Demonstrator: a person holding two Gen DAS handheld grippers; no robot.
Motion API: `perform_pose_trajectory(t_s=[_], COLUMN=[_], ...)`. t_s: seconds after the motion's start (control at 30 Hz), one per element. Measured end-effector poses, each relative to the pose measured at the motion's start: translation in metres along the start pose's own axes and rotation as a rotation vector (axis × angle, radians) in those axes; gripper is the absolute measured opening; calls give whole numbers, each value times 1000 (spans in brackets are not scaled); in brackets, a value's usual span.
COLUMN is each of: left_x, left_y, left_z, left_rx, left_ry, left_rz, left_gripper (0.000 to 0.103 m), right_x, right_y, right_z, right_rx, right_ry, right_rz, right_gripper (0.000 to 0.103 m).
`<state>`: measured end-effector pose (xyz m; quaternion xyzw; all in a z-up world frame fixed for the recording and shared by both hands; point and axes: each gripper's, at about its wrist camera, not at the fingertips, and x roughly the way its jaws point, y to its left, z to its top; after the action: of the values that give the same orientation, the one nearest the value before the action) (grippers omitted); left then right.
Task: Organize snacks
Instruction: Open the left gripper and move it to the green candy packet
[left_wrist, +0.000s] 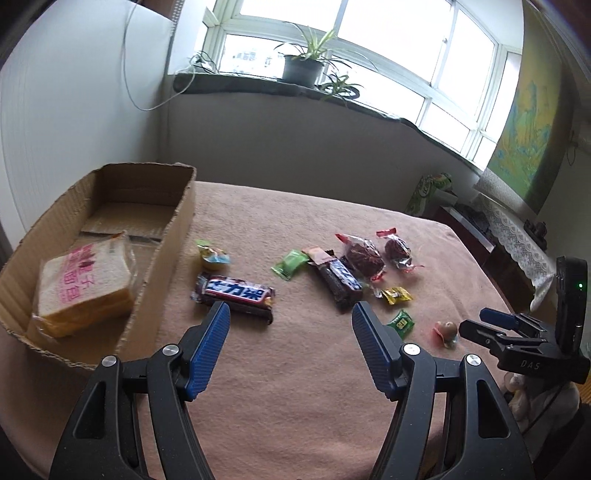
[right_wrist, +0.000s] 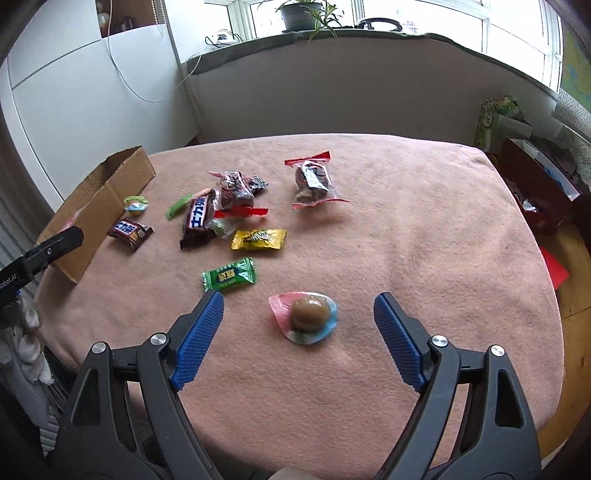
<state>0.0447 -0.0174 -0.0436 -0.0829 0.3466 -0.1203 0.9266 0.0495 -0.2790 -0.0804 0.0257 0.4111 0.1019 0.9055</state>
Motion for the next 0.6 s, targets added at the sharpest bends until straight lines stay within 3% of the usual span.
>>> perform_pose_trajectory(t_s=[0.3,0.37,0.43,0.57,0.6], left_x=[39,48,58,71,74], left_y=[-55,-67,-78,-94,-96], left_z=[-6,-7,-8,-9,-9], left_rx=[147,186,227,300,313], left_ry=[84,101,128,159,166], left_rz=[-90,-108,-127,-137,-140], left_gripper=[68,66,57,53,49], right_x=[14,17,23,27,27], right_y=[-7,-7,-7,-4,-5], right_z=[-9,-8,-6,-6,-6], right_rx=[-25,-29,-38,-63,-64], right_ry=[29,31,45,40,39], right_rz=[25,34,48,41,44], right_gripper=[86,81,68,64,59])
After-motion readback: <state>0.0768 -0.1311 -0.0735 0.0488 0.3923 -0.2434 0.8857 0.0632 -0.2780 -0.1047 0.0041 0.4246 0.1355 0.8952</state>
